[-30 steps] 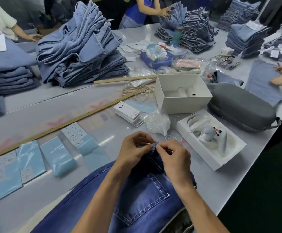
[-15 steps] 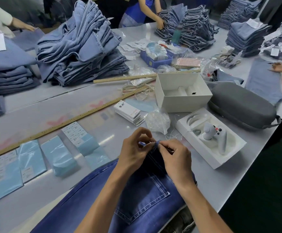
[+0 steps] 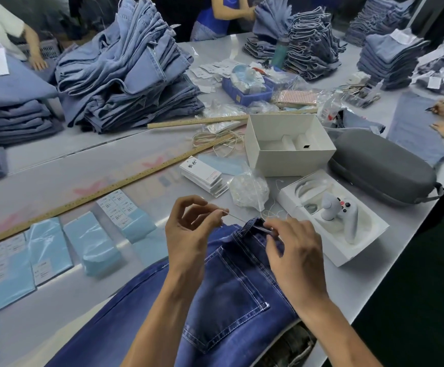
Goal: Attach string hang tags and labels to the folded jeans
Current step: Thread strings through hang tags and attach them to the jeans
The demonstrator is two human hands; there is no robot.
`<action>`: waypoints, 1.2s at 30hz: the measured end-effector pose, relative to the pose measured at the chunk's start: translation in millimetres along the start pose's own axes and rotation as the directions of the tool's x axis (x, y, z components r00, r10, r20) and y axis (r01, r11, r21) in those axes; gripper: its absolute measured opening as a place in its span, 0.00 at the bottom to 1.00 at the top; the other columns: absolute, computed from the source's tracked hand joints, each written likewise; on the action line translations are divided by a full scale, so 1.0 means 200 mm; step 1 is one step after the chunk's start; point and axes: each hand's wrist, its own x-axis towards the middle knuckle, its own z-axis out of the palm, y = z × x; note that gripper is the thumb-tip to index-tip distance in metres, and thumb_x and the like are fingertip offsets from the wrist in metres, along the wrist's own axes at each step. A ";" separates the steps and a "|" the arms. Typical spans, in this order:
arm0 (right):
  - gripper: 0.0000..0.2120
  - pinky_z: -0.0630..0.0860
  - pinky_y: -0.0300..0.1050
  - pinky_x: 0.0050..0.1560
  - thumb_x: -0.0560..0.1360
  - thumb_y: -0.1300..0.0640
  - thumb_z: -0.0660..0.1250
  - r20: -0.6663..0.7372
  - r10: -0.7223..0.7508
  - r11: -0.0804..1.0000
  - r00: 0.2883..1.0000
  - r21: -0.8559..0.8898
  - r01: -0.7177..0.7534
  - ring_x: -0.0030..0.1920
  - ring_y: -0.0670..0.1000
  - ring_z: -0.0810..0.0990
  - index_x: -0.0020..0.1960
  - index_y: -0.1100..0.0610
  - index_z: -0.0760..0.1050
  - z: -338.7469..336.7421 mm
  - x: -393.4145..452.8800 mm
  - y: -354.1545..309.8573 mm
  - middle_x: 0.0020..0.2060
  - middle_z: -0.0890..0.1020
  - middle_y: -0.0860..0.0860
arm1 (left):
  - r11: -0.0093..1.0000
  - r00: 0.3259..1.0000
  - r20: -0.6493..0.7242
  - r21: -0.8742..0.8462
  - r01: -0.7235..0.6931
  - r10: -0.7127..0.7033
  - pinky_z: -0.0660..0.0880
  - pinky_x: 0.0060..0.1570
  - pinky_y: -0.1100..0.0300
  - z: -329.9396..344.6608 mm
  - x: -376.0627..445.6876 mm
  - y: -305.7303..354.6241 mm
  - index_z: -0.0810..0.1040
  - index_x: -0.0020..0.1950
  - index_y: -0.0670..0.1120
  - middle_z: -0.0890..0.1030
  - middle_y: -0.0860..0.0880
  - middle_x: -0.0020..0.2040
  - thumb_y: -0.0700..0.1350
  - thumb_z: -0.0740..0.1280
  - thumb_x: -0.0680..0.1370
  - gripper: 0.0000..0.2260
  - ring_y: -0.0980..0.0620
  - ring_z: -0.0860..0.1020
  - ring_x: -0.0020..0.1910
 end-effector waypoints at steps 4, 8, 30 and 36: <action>0.20 0.76 0.47 0.58 0.73 0.55 0.75 0.032 0.031 0.984 0.999 0.172 -0.036 0.60 0.52 0.73 0.64 0.51 0.78 0.02 -0.01 0.03 0.58 0.77 0.49 | 0.943 0.994 0.004 -0.316 0.104 -0.109 0.81 0.54 0.47 -0.02 0.01 0.04 0.78 0.48 0.47 0.82 0.38 0.44 0.31 0.75 0.70 0.15 0.34 0.84 0.49; 0.29 0.68 0.46 0.68 0.74 0.48 0.74 0.226 0.184 0.934 0.957 0.262 -0.242 0.68 0.49 0.69 0.73 0.49 0.70 0.04 0.02 0.11 0.68 0.73 0.46 | 0.904 0.994 0.058 -0.414 0.110 -0.094 0.80 0.53 0.46 -0.05 0.03 0.08 0.78 0.49 0.47 0.80 0.41 0.43 0.31 0.71 0.70 0.14 0.41 0.83 0.42; 0.05 0.74 0.49 0.55 0.80 0.58 0.69 -0.085 -0.308 0.940 0.948 0.130 0.317 0.43 0.55 0.82 0.52 0.59 0.83 -0.10 0.24 0.09 0.44 0.86 0.51 | 0.968 0.990 0.039 -0.208 0.141 -0.136 0.79 0.43 0.59 -0.02 0.02 0.08 0.80 0.44 0.48 0.80 0.45 0.42 0.33 0.70 0.74 0.09 0.50 0.78 0.37; 0.07 0.80 0.50 0.54 0.79 0.57 0.71 0.325 -0.225 0.956 0.919 0.254 0.144 0.49 0.49 0.85 0.55 0.53 0.85 -0.22 0.57 0.08 0.48 0.87 0.48 | 0.994 0.994 0.051 -0.047 0.095 -0.093 0.76 0.39 0.61 0.02 0.03 0.06 0.80 0.44 0.48 0.82 0.42 0.43 0.30 0.69 0.77 0.12 0.48 0.77 0.38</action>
